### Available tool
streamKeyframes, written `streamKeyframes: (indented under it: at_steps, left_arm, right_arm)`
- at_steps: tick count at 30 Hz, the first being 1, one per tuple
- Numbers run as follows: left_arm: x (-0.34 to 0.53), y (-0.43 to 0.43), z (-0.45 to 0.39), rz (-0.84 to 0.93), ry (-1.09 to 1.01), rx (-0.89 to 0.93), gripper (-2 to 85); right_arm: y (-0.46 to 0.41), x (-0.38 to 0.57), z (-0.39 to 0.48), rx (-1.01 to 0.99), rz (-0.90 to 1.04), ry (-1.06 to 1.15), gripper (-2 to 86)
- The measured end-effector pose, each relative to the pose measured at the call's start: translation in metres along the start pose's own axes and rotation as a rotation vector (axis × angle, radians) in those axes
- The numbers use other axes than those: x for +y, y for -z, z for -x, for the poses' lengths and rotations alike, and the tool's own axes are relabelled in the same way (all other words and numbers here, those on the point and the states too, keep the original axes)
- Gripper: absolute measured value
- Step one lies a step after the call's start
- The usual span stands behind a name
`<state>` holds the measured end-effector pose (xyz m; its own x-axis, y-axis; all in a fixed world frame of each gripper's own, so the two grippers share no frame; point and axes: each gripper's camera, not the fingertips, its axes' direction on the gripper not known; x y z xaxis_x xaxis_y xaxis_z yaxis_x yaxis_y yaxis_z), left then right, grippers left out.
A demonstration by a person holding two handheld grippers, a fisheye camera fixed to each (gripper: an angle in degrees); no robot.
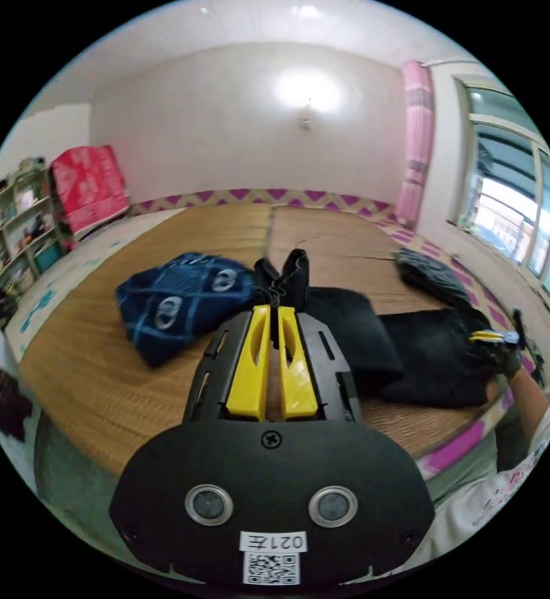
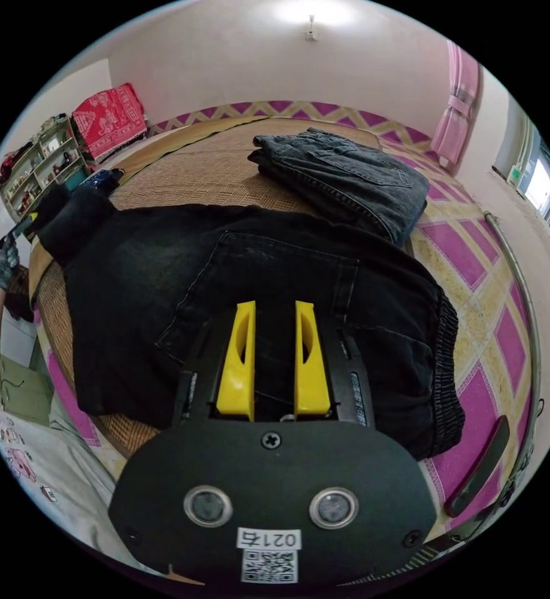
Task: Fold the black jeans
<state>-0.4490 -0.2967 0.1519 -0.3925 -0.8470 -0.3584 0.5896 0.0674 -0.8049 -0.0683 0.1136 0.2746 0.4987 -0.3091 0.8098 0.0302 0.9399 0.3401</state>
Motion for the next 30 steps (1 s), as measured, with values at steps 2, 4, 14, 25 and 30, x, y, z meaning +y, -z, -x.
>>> streamKeyframes:
  at_steps: [2,4,14,25,30]
  left_arm:
    - [0.011,-0.019,0.044,0.049,0.084,-0.056,-0.9]
    - [0.026,-0.047,0.089,0.137,0.180,-0.025,-0.9]
    - [-0.013,-0.002,0.115,0.019,0.152,-0.095,-0.7]
    - [-0.081,-0.057,0.021,0.154,-0.449,0.242,8.3]
    - [-0.094,-0.081,0.030,0.259,-0.566,0.247,9.0]
  right_arm:
    - [0.001,0.000,0.003,-0.001,0.001,-0.011,9.5]
    - [0.002,0.000,0.006,0.002,0.004,-0.012,9.5]
    - [0.036,-0.035,0.000,-0.015,-0.080,0.221,9.1]
    - [-0.012,-0.082,-0.020,0.064,0.153,0.593,7.2]
    - [0.000,-0.070,-0.018,0.055,0.133,0.666,0.7]
